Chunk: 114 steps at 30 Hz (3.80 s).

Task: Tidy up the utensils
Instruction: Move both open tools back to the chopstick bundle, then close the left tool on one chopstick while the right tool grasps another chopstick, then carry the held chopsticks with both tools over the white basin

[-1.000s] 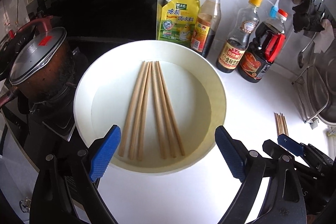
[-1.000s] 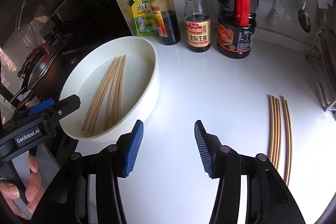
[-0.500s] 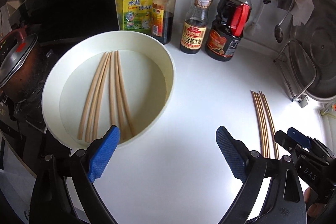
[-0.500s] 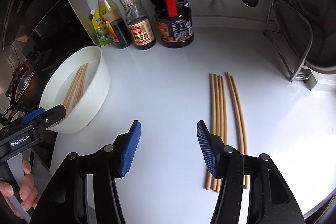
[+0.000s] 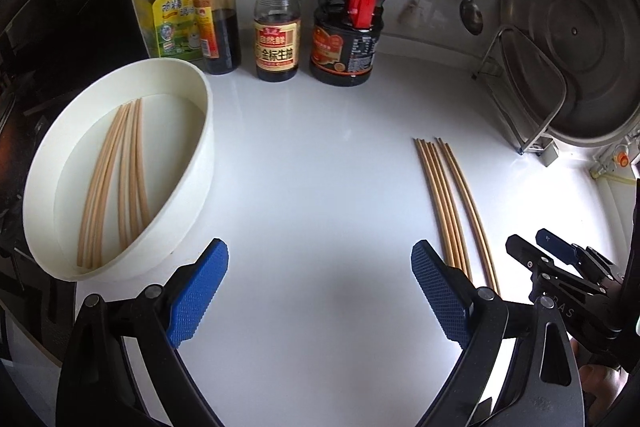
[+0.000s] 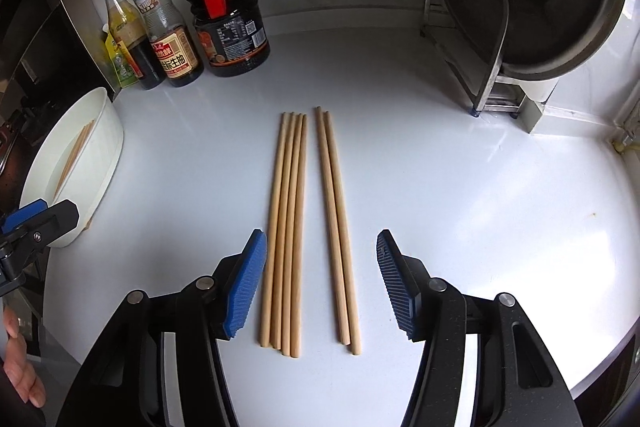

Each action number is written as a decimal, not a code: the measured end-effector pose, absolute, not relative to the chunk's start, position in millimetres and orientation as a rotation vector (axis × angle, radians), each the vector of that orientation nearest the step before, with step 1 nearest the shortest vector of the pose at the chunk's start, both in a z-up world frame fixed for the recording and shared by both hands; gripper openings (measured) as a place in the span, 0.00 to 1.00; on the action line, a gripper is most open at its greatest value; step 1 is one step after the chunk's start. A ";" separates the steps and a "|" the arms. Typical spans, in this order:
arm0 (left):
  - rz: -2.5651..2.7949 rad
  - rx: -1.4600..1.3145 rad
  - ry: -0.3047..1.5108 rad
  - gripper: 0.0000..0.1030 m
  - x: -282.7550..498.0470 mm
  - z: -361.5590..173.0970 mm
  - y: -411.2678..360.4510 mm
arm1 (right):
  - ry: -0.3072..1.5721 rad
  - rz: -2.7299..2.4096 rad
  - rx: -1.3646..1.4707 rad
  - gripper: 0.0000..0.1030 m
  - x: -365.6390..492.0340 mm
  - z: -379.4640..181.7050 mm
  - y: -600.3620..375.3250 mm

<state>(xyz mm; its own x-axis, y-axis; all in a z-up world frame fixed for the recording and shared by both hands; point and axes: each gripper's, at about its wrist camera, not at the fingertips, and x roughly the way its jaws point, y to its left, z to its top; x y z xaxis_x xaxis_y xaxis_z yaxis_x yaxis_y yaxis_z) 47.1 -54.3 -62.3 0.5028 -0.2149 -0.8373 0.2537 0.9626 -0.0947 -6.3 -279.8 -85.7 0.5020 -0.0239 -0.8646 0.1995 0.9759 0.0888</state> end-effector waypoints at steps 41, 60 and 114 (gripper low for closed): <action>-0.361 0.094 1.111 0.89 67.0 -147.5 -149.0 | 1.068 -0.141 0.136 0.56 15.7 -151.3 -318.1; -0.348 0.138 1.134 0.89 68.5 -166.0 -167.4 | 1.059 -0.164 0.097 0.56 8.1 -153.1 -335.7; -0.333 0.023 1.037 0.07 94.9 -53.9 -34.3 | 0.947 0.072 0.160 0.06 62.1 -60.7 -220.5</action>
